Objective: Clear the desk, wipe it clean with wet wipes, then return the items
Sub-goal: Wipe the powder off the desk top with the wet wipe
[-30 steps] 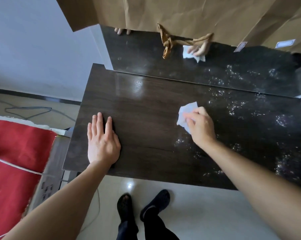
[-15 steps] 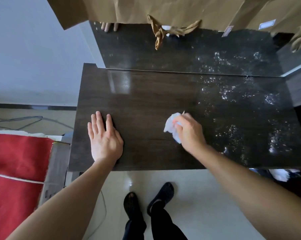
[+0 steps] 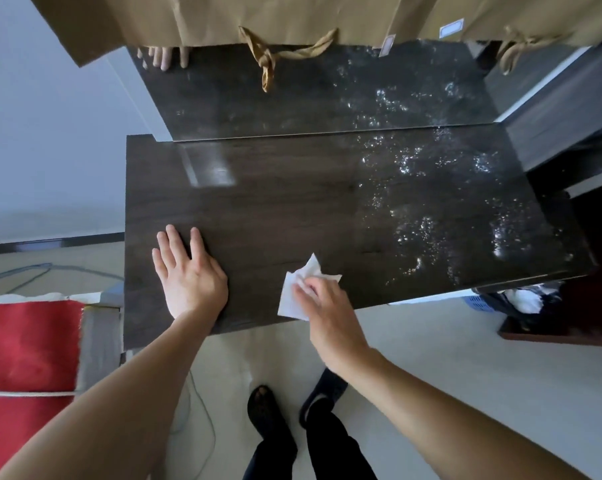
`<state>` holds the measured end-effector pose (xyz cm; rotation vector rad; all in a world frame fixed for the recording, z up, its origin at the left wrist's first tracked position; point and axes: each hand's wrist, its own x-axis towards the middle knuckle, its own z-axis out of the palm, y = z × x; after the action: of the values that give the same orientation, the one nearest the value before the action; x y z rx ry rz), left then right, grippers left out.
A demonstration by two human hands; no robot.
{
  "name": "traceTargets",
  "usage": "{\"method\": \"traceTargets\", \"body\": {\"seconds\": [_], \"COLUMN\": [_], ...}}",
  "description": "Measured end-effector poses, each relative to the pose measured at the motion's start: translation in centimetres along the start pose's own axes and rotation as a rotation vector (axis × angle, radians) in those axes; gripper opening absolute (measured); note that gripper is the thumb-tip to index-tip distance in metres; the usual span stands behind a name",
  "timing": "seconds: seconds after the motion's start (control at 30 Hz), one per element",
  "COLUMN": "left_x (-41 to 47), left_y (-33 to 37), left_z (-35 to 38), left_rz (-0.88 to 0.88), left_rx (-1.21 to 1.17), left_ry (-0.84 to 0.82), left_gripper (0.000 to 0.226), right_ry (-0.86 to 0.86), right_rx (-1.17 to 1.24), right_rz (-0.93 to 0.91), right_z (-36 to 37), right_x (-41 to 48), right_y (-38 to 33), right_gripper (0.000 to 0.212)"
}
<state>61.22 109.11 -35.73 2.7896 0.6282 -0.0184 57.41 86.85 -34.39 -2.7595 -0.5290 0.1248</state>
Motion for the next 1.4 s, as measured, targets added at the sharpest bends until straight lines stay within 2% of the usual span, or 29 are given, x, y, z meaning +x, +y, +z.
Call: {"method": "traceTargets", "body": {"seconds": [0.1, 0.2, 0.3, 0.33, 0.43, 0.5, 0.63, 0.73, 0.83, 0.97, 1.03, 1.13, 1.2, 1.27, 1.33, 1.4], "left_x": [-0.4, -2.6, -5.3, -5.7, -5.7, -5.5, -5.4, -5.0, -4.4, -4.1, -3.9, -3.4, -3.3, -3.4, -3.4, -3.3], "left_y": [0.6, 2.1, 5.0, 6.2, 9.4, 10.5, 10.8, 11.6, 12.9, 13.7, 14.0, 14.4, 14.5, 14.5, 14.5, 14.4], "left_z": [-0.2, 0.4, 1.6, 1.9, 2.6, 2.9, 3.9, 4.4, 4.6, 4.5, 4.5, 4.6, 4.6, 4.5, 4.5, 4.6], "left_rz": [0.000, 0.010, 0.071, 0.069, -0.003, -0.054, -0.088, -0.137, -0.237, -0.294, -0.314, -0.344, -0.351, -0.356, -0.351, -0.352], "left_rx": [-0.014, -0.076, -0.076, -0.077, -0.086, -0.053, 0.030, 0.072, 0.065, 0.062, 0.066, 0.064, 0.062, 0.057, 0.056, 0.056], "left_ry": [0.004, 0.021, -0.004, -0.005, -0.001, -0.002, 0.034, 0.060, 0.089, 0.084, 0.087, 0.108, 0.109, 0.100, 0.102, 0.110], "left_gripper": [0.053, 0.053, 0.055, 0.056, 0.056, 0.056, 0.055, 0.054, 0.053, 0.056, 0.057, 0.057, 0.057, 0.057, 0.057, 0.057], "right_ry": [0.003, 0.002, -0.060, -0.068, -0.151, -0.192, -0.156, -0.193, -0.164, -0.035, -0.022, 0.016, -0.022, -0.131, -0.161, -0.110], "right_rx": [-0.085, -0.314, -0.452, -0.426, -0.141, -0.085, -0.151, -0.109, -0.126, -0.120, -0.104, -0.080, -0.052, -0.023, -0.002, 0.034], "right_rz": [-0.130, 0.032, 0.092, 0.046, -0.179, -0.257, -0.175, -0.208, -0.214, -0.053, 0.057, 0.114, -0.034, -0.169, -0.256, -0.275], "right_z": [-0.8, -2.3, -3.4, -3.3, -2.8, -3.2, -4.4, -4.5, -4.9, -7.7, -9.0, -8.2, -6.5, -5.2, -5.2, -6.5], "right_x": [-0.6, 3.5, 7.0, 7.5, 7.9, 10.1, 18.5, 23.1, 24.1, 22.6, 22.1, 22.5, 23.0, 23.4, 24.2, 24.2], "right_y": [0.2, 4.0, 5.9, 6.0, 6.2, 7.6, 10.7, 11.0, 13.0, 21.5, 24.4, 21.5, 16.8, 12.9, 12.6, 15.9], "right_gripper": [0.048, 0.056, 0.049, 0.050, 0.061, 0.064, 0.048, 0.048, 0.050, 0.046, 0.045, 0.052, 0.056, 0.060, 0.061, 0.056]}}
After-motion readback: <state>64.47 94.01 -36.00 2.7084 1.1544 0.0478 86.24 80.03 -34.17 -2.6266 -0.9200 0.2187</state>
